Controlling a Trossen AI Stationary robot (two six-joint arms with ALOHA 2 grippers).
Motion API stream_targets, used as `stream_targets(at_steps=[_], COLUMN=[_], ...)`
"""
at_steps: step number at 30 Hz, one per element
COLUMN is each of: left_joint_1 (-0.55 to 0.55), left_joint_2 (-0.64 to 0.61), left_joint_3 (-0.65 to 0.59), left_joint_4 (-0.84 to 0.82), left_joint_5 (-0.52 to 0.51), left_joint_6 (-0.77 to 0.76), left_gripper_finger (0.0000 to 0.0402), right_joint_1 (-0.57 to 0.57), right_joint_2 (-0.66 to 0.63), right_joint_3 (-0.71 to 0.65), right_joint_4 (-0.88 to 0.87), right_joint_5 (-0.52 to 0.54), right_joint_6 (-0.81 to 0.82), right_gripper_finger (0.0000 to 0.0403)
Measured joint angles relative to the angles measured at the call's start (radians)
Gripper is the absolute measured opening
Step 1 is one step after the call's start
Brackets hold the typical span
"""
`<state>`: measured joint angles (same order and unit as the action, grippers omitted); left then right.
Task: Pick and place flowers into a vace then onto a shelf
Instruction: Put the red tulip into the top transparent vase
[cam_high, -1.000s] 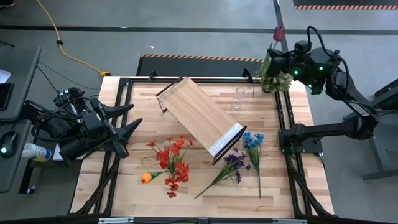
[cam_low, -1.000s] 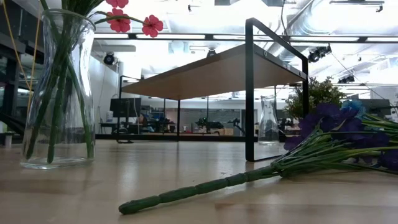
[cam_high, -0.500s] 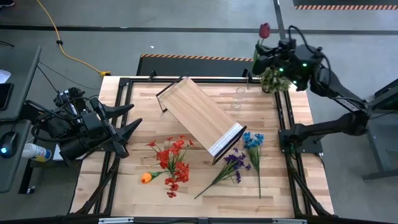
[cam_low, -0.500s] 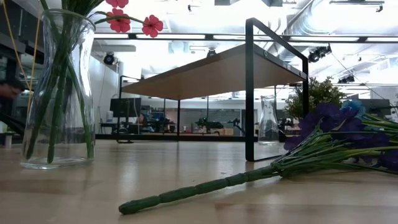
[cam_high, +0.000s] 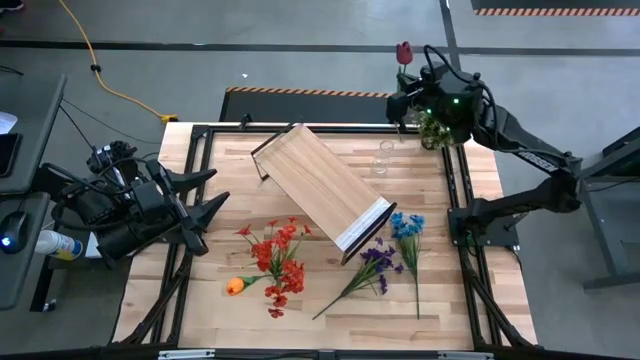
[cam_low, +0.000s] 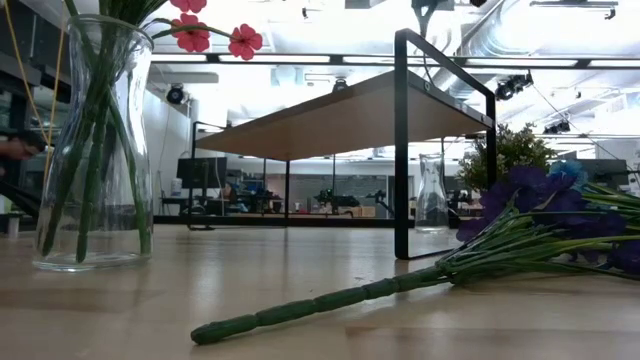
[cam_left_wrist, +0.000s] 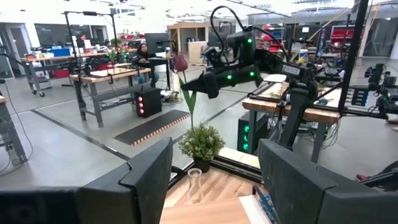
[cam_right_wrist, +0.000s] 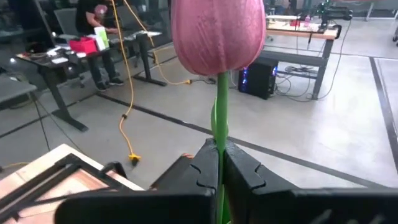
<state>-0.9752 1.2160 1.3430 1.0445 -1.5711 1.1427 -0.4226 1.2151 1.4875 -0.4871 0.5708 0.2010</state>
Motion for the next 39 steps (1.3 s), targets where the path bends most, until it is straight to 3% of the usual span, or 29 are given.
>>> stream_targets(at_steps=[7, 15, 26, 39], left_joint_1=[0.000, 0.000, 0.000, 0.000], left_joint_2=[0.000, 0.000, 0.000, 0.000], left_joint_3=[0.000, 0.000, 0.000, 0.000], left_joint_4=[-0.001, -0.001, 0.000, -0.001], left_joint_5=[0.000, 0.000, 0.000, 0.000], left_joint_6=[0.000, 0.000, 0.001, 0.002], left_gripper_finger=[0.0273, 0.0269, 0.0270, 0.0270], right_joint_1=[-0.009, -0.009, -0.009, -0.009], right_joint_2=[-0.058, -0.175, -0.229, -0.251], right_joint_3=[-0.121, -0.350, -0.526, -0.587], right_joint_4=[0.040, 0.285, 0.504, 0.593], right_joint_5=[-0.027, -0.071, -0.027, -0.011], right_joint_6=[0.045, 0.052, 0.034, -0.059], right_gripper_finger=[0.0002, 0.0001, 0.0001, 0.0000])
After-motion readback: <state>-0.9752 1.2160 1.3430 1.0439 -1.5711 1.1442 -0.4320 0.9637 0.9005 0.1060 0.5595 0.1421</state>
